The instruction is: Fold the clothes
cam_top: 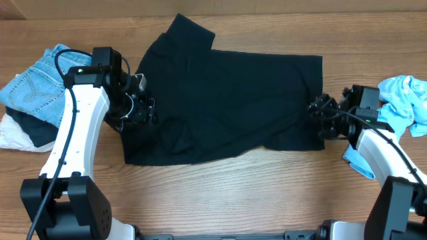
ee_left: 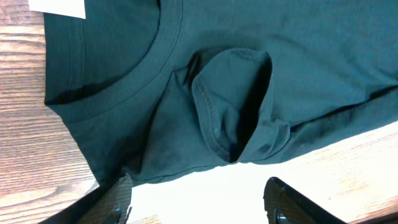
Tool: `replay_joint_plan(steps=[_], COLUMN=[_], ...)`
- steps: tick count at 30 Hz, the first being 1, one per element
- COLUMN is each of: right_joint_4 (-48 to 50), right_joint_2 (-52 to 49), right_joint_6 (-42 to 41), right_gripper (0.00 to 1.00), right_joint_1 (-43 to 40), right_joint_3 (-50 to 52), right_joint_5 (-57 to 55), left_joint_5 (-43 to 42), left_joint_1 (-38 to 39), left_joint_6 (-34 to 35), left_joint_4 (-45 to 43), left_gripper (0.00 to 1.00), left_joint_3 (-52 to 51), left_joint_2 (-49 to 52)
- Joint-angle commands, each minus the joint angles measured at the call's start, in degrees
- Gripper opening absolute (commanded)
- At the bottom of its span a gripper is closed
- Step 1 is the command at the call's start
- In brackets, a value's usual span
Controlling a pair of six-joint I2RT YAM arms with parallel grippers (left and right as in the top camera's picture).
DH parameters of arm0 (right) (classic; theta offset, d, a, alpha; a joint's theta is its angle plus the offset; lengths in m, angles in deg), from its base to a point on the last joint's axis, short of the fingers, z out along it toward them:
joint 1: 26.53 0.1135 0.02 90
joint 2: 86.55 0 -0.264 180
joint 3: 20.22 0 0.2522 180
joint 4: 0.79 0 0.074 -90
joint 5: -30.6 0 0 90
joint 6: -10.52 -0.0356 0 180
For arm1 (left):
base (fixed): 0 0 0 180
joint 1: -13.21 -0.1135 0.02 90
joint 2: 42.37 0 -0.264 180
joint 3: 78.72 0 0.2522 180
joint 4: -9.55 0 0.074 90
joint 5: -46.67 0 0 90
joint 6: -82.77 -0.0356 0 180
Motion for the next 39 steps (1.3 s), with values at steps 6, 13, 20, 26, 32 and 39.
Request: replay_joint_plan(steps=[6,13,20,26,32,39], right_joint_4=[-18.0,-22.4,-22.9,-22.9,-23.4,-25.5], right_joint_2=[0.0,0.0,0.0,0.0,0.0,0.0], right_joint_6=[6.4,9.7,11.1,11.1,11.1,11.0], right_gripper=[0.76,0.78,0.78,0.78,0.77,0.60], right_joint_1=[-2.3,-2.3,-2.3,-2.3,-2.3,-2.3], right_joint_3=[-0.7,-0.7,-0.7,-0.7,-0.7,-0.7], right_joint_5=[0.5,0.6,0.2,-1.0,-1.0,-2.0], left_joint_5=[-0.4,7.1,4.9,0.4,3.5,9.7], left_joint_1=[5.4,15.0,16.8,16.9,16.0,13.9], left_joint_6=[-10.6,-12.0,-12.2,-12.3,-6.8,-4.8], left_joint_4=[-4.1,-14.4,-17.0,-17.4,-13.0,-7.3], left_gripper=[0.75,0.73,0.56,0.40,0.04,0.04], left_joint_3=[-2.6,-11.1,-11.3,-11.3,-6.2,8.2], left_joint_2=[-1.0,2.7,9.1,11.0,10.9,10.2])
